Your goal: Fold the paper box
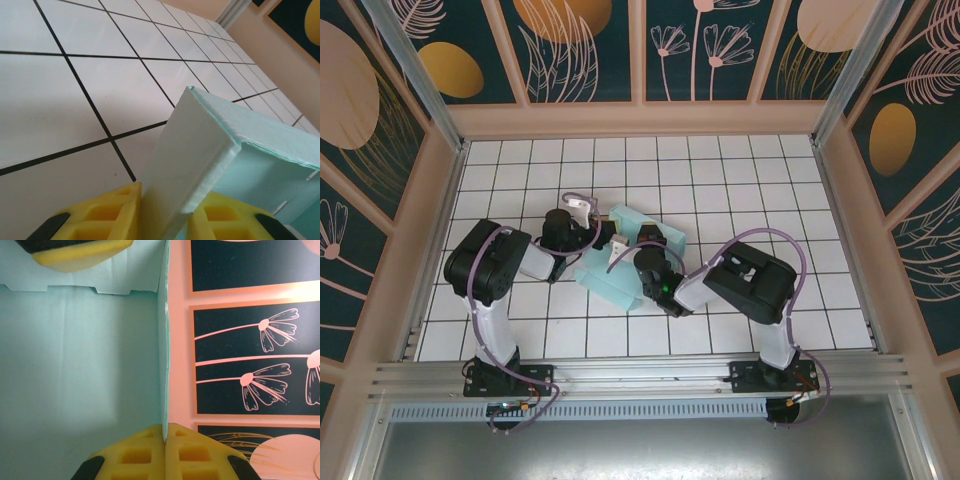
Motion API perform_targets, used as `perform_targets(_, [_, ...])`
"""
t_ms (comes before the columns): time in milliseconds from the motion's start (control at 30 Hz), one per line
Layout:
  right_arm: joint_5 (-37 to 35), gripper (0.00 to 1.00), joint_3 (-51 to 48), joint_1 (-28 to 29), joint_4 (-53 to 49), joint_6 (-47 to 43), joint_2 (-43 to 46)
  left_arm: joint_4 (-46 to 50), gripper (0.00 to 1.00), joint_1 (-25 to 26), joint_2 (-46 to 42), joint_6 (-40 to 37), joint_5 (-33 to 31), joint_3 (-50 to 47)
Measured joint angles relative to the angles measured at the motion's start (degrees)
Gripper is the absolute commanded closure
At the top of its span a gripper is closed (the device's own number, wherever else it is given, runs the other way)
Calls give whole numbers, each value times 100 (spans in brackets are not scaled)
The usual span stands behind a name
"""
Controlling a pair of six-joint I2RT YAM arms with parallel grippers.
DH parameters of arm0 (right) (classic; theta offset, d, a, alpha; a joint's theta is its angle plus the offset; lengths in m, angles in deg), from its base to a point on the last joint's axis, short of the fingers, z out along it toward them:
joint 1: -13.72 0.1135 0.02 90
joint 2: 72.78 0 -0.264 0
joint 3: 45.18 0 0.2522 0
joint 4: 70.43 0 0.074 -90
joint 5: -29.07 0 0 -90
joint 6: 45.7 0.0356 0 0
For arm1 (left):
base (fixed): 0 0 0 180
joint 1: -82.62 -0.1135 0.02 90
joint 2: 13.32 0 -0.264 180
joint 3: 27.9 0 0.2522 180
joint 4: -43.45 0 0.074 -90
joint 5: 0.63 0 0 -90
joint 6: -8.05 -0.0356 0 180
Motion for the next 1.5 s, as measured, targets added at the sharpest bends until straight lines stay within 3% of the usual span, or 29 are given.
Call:
perform_targets(267, [0,100,-9,-4,590,-378,-114,0,78,177,-229,-389,-623,-72])
perform_targets(800, [2,100,0,-37,616,-531,-201,101,99,245,-118,-817,-715,-68])
perform_targets(867, [-7,93,20,-35,511,-450,-199,114,100,245,-109,-859,-721,-66])
perform_targets(1067, [-22,62,111,-70,-153,260,46,142,100,262,-109,-916,-693,-52])
perform_targets(1167, [37,37,122,-68,-691,780,323,140,100,302,-109,-911,-647,-52])
perform_targets(1500, [531,16,131,-20,-2334,2422,1174,-109,100,315,-111,-957,-828,-136])
